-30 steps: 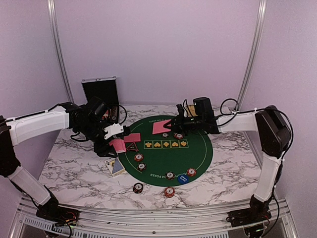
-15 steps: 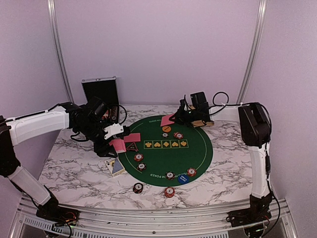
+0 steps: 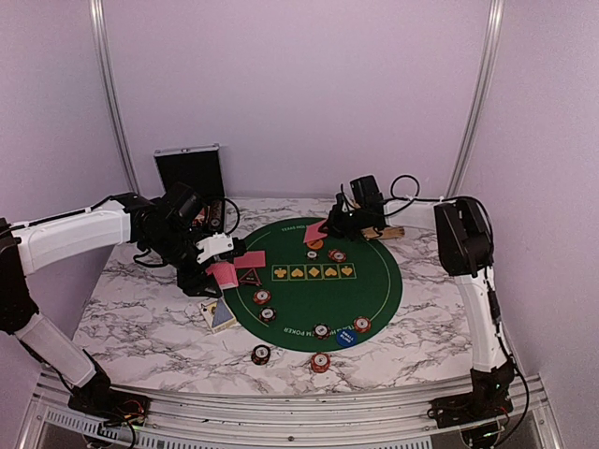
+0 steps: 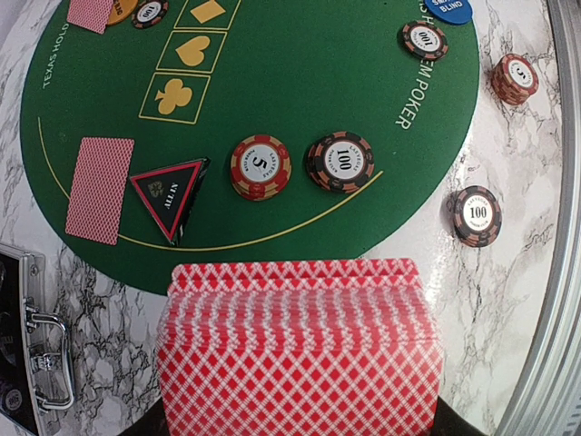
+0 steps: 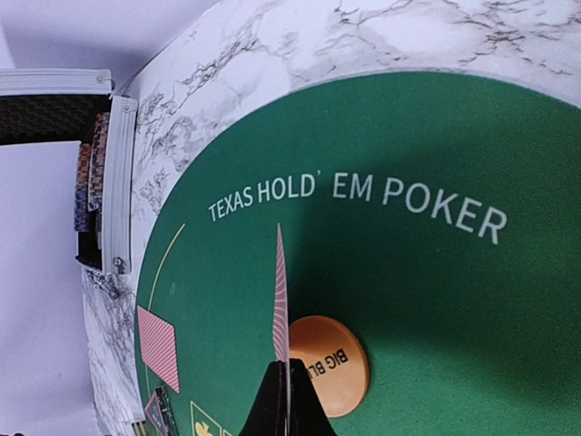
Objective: Distribute texas hold em gaming equipment
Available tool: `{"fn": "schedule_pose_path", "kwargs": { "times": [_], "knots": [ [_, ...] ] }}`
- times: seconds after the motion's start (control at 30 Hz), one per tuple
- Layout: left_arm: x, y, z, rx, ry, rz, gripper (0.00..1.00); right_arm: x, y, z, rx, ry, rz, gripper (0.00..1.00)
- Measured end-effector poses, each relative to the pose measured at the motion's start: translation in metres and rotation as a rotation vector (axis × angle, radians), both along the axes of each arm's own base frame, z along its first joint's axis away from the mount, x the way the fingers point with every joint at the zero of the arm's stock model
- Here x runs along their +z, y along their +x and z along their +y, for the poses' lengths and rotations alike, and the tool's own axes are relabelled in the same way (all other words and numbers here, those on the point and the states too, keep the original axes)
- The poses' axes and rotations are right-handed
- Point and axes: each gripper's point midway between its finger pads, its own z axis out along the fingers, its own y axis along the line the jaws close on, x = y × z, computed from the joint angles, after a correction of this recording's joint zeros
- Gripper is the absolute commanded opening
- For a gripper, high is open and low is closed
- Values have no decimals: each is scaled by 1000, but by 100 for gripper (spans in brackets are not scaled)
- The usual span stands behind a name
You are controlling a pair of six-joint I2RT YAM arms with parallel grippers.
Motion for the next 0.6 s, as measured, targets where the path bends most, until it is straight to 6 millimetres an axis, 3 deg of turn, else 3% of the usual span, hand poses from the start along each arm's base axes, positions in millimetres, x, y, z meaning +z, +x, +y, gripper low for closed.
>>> {"fn": "schedule_pose_path", "kwargs": {
  "times": [0.27,0.6],
  "knots": [
    [0,0,0,0,0,0,13,-19,3,-11,-13,-105,16,14],
    [0,0,0,0,1,0,12,-11,15,-17,-11,-191,-26,34]
  ]
}}
